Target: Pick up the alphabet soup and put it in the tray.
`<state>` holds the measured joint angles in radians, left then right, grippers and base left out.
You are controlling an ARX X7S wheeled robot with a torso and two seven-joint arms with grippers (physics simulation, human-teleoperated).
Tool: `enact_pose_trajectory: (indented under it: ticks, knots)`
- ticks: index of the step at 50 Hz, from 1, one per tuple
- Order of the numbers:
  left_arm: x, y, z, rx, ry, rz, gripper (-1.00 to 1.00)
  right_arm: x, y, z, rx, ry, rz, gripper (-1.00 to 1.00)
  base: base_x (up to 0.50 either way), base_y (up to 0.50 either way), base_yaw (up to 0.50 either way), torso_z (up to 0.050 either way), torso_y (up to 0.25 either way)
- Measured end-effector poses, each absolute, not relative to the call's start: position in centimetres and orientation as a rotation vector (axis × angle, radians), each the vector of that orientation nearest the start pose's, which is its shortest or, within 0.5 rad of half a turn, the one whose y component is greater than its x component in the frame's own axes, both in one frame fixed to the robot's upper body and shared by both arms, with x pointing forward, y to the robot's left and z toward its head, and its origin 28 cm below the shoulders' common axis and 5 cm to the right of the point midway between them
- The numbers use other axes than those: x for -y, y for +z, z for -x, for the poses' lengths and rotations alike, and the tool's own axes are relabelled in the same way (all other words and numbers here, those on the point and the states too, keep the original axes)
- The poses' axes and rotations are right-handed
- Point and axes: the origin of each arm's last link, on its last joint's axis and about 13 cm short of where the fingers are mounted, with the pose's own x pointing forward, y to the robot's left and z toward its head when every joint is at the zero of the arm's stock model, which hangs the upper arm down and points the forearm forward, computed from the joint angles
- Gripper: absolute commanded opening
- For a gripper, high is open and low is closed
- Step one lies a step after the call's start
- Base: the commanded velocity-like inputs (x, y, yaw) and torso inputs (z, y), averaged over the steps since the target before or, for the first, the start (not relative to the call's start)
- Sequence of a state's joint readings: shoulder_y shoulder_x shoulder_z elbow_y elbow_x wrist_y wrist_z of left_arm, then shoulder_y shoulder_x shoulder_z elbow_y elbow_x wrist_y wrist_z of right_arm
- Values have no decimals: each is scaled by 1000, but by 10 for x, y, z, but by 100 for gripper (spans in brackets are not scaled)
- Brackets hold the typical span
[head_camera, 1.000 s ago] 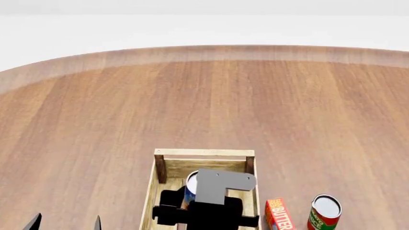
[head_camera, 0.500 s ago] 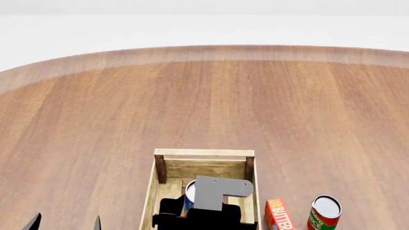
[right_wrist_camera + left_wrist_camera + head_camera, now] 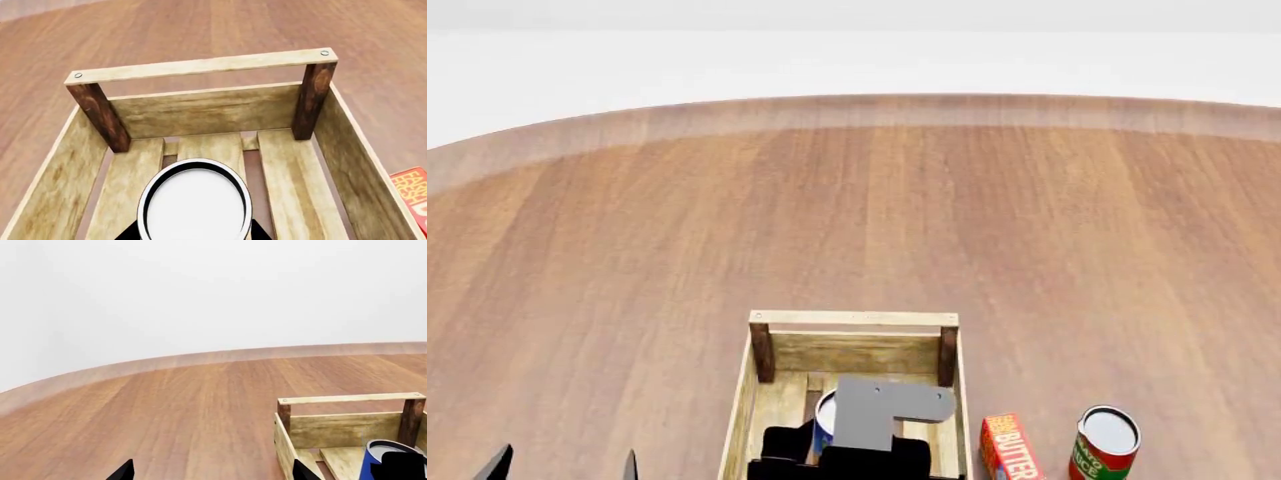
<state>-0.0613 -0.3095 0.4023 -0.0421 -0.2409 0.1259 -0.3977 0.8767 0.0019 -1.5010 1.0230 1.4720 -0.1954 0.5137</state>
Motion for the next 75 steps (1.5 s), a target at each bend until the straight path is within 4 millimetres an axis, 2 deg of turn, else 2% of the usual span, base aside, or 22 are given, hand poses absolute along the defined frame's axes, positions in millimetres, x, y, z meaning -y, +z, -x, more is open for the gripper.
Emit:
enact_pose_trajectory:
  ticks: [23,24,45,75]
  knots:
    - [-205,11,-210,47,20,-55,100,1,8,-322,-468,21,-65,-100,0,0,0,0,0]
    - [-205,11,-211,47,20,-55,100,1,8,-322,-468,21,-64,100,0,0,0,0,0]
    - [-205,12,-210,47,21,-56,100,-4,12,-319,-451,47,-70,100,0,0,0,0,0]
    - [-206,13,-210,49,27,-56,100,0,48,-300,-301,86,-89,100,0,0,0,0,0]
